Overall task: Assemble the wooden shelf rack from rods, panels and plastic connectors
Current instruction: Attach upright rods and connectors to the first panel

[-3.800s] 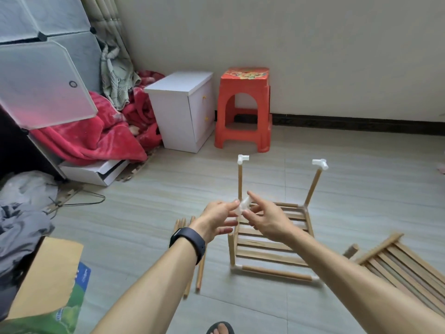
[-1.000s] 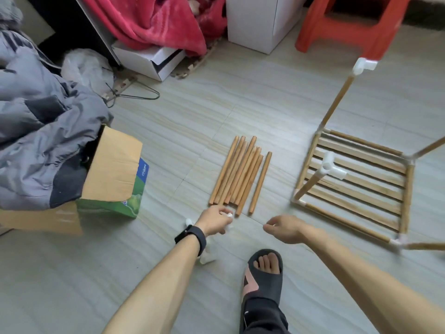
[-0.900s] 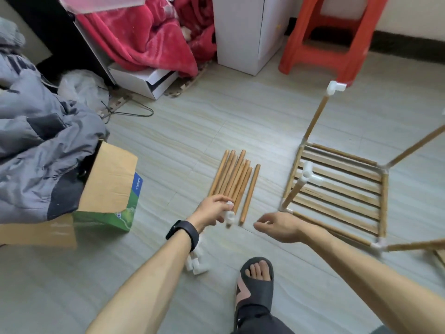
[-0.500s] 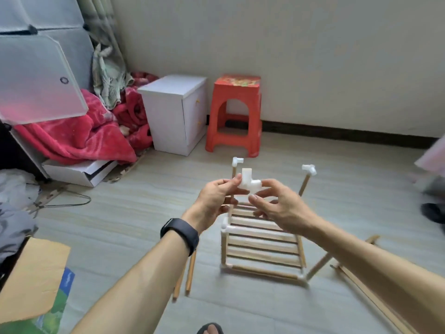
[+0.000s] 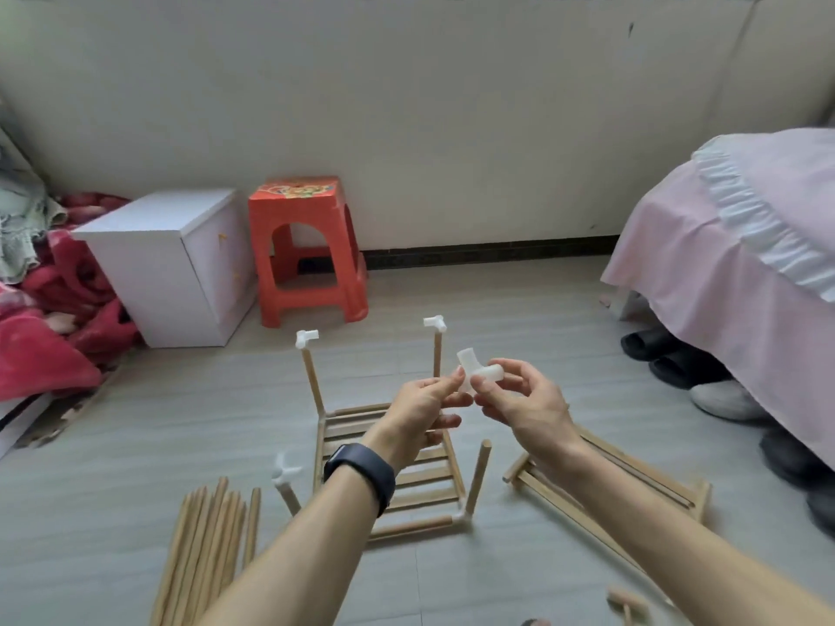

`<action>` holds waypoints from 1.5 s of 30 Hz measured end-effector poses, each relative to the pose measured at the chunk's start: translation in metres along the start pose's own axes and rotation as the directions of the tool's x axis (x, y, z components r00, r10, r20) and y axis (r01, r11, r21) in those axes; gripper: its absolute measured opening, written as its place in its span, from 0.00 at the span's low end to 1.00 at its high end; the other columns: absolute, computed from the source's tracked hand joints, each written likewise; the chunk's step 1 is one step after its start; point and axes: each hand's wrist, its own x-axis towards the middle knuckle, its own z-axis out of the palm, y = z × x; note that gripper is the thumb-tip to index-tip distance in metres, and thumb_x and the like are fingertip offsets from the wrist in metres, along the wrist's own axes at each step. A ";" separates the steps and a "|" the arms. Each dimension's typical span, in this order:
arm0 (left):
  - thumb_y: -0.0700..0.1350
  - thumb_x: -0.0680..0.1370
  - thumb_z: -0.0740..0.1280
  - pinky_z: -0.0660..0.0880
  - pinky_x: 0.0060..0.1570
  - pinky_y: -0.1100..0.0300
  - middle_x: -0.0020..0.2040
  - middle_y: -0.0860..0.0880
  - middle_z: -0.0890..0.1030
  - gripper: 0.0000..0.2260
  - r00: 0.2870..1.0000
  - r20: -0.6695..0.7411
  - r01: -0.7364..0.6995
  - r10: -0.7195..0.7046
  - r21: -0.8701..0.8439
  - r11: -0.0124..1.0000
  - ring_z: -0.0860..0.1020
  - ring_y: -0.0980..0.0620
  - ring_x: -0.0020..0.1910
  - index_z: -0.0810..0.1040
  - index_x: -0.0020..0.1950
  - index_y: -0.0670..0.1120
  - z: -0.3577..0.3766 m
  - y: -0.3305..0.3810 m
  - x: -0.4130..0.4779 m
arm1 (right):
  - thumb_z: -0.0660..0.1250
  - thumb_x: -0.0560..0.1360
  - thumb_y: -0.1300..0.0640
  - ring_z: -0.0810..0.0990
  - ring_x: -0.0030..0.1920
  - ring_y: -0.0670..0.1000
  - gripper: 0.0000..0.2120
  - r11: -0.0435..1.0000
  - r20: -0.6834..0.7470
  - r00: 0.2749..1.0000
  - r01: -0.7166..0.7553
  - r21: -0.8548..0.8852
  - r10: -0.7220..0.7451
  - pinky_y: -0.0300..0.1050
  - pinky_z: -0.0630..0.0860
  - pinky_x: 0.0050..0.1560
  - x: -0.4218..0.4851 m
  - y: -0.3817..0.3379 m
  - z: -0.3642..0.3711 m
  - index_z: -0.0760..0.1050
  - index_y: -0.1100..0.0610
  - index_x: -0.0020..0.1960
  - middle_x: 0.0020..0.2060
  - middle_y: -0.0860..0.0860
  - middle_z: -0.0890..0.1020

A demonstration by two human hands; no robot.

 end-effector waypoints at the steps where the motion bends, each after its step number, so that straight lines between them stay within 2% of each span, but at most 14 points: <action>1: 0.62 0.76 0.71 0.70 0.40 0.57 0.49 0.53 0.86 0.19 1.000 0.010 0.005 -0.005 0.003 1.000 0.79 0.53 0.41 0.82 0.57 0.50 0.007 -0.004 0.003 | 0.79 0.64 0.45 0.87 0.49 0.53 0.32 0.996 -0.002 0.999 -0.043 0.076 0.043 0.46 0.84 0.50 0.002 0.003 -0.006 0.76 0.55 0.63 0.52 0.55 0.86; 4: 0.57 0.78 0.71 0.71 0.42 0.57 0.54 0.50 0.85 0.13 1.000 0.020 -0.021 0.020 0.034 0.999 0.81 0.50 0.45 0.80 0.60 0.55 0.019 -0.014 0.013 | 0.78 0.71 0.55 0.88 0.47 0.55 0.20 0.980 -0.027 0.993 -0.109 0.165 0.115 0.43 0.83 0.45 0.010 0.012 -0.021 0.78 0.58 0.60 0.48 0.56 0.87; 7: 0.50 0.77 0.71 0.73 0.44 0.56 0.56 0.48 0.84 0.10 0.998 0.032 -0.062 0.060 0.083 0.995 0.81 0.49 0.47 0.81 0.58 0.59 0.022 -0.015 0.025 | 0.76 0.75 0.56 0.88 0.44 0.53 0.13 0.992 -0.071 0.990 -0.120 0.039 0.122 0.41 0.82 0.42 0.019 0.031 -0.038 0.81 0.56 0.58 0.46 0.55 0.87; 10: 0.55 0.78 0.70 0.76 0.40 0.60 0.54 0.48 0.84 0.09 0.994 0.075 -0.098 0.083 0.224 0.970 0.82 0.52 0.43 0.81 0.58 0.56 0.022 -0.019 0.037 | 0.76 0.76 0.55 0.87 0.42 0.50 0.13 0.986 -0.048 0.990 -0.138 -0.093 0.134 0.42 0.82 0.42 0.028 0.055 -0.049 0.82 0.54 0.60 0.45 0.53 0.88; 13: 0.54 0.79 0.70 0.77 0.38 0.62 0.49 0.50 0.85 0.07 0.996 0.039 -0.088 0.079 0.423 0.902 0.83 0.54 0.42 0.79 0.55 0.54 0.024 -0.031 0.053 | 0.74 0.77 0.55 0.86 0.40 0.49 0.14 0.980 -0.048 0.986 -0.162 -0.113 0.158 0.42 0.81 0.41 0.039 0.076 -0.050 0.81 0.52 0.62 0.46 0.51 0.87; 16: 0.52 0.80 0.68 0.78 0.41 0.59 0.46 0.50 0.86 0.09 0.999 0.014 -0.034 0.031 0.445 0.895 0.83 0.54 0.40 0.78 0.57 0.49 0.028 -0.045 0.067 | 0.74 0.78 0.53 0.88 0.42 0.50 0.15 0.978 -0.040 0.984 -0.176 -0.115 0.172 0.44 0.82 0.42 0.051 0.090 -0.047 0.77 0.49 0.64 0.51 0.49 0.84; 19: 0.54 0.81 0.67 0.76 0.38 0.61 0.45 0.52 0.86 0.11 0.999 -0.005 0.036 -0.037 0.429 0.903 0.82 0.57 0.37 0.77 0.57 0.48 0.032 -0.059 0.078 | 0.73 0.78 0.55 0.88 0.45 0.52 0.18 0.969 0.007 0.974 -0.223 -0.108 0.225 0.45 0.83 0.46 0.064 0.107 -0.047 0.77 0.56 0.66 0.53 0.51 0.84; 22: 0.54 0.81 0.67 0.76 0.37 0.61 0.45 0.52 0.86 0.11 0.996 0.014 0.069 -0.086 0.487 0.871 0.82 0.57 0.38 0.77 0.56 0.48 0.030 -0.067 0.087 | 0.72 0.79 0.59 0.88 0.44 0.52 0.15 0.949 0.025 0.955 -0.290 -0.120 0.295 0.44 0.82 0.44 0.073 0.123 -0.051 0.78 0.61 0.65 0.51 0.56 0.85; 25: 0.53 0.81 0.67 0.77 0.37 0.62 0.48 0.52 0.85 0.09 0.993 0.051 0.050 -0.106 0.632 0.773 0.83 0.56 0.40 0.77 0.56 0.49 0.012 -0.058 0.093 | 0.71 0.79 0.61 0.88 0.44 0.55 0.14 0.939 0.029 0.942 -0.331 -0.092 0.335 0.45 0.82 0.42 0.078 0.135 -0.052 0.79 0.62 0.64 0.49 0.58 0.86; 29: 0.54 0.81 0.66 0.78 0.56 0.54 0.54 0.50 0.82 0.11 0.999 -0.005 0.025 -0.042 0.867 0.498 0.80 0.50 0.54 0.78 0.59 0.49 -0.042 -0.045 0.089 | 0.72 0.78 0.62 0.88 0.42 0.53 0.11 0.933 0.013 0.937 -0.347 -0.102 0.350 0.44 0.82 0.41 0.079 0.143 -0.045 0.81 0.60 0.61 0.47 0.56 0.87; 34: 0.53 0.82 0.62 0.73 0.63 0.51 0.63 0.43 0.78 0.15 0.988 -0.149 0.155 -0.042 0.950 0.270 0.74 0.44 0.63 0.77 0.64 0.47 -0.115 -0.065 0.063 | 0.72 0.78 0.62 0.88 0.41 0.53 0.04 0.924 -0.029 0.926 -0.377 -0.069 0.376 0.40 0.82 0.37 0.078 0.142 -0.044 0.82 0.57 0.52 0.47 0.58 0.86; 39: 0.58 0.82 0.60 0.62 0.72 0.44 0.77 0.40 0.63 0.21 0.951 -0.306 0.307 -0.043 0.917 0.256 0.57 0.41 0.77 0.70 0.73 0.50 -0.151 -0.106 0.038 | 0.71 0.80 0.57 0.88 0.44 0.55 0.06 0.903 -0.048 0.907 -0.422 -0.086 0.419 0.43 0.82 0.39 0.077 0.144 -0.038 0.82 0.60 0.54 0.49 0.58 0.86; 43: 0.55 0.82 0.61 0.63 0.71 0.47 0.77 0.47 0.66 0.16 0.924 -0.285 0.230 0.256 0.947 0.225 0.58 0.46 0.77 0.75 0.68 0.53 -0.151 -0.125 0.032 | 0.62 0.84 0.48 0.85 0.51 0.56 0.15 0.856 -0.004 0.879 -0.465 -0.224 0.476 0.51 0.82 0.52 0.070 0.149 -0.031 0.81 0.58 0.55 0.52 0.56 0.84; 45: 0.55 0.81 0.62 0.63 0.70 0.47 0.76 0.47 0.67 0.16 0.900 -0.280 0.236 0.336 0.957 0.166 0.59 0.46 0.77 0.75 0.67 0.54 -0.153 -0.127 0.032 | 0.60 0.83 0.44 0.84 0.53 0.56 0.19 0.869 -0.010 0.908 -0.404 -0.287 0.419 0.54 0.80 0.54 0.066 0.151 -0.028 0.81 0.58 0.55 0.53 0.58 0.84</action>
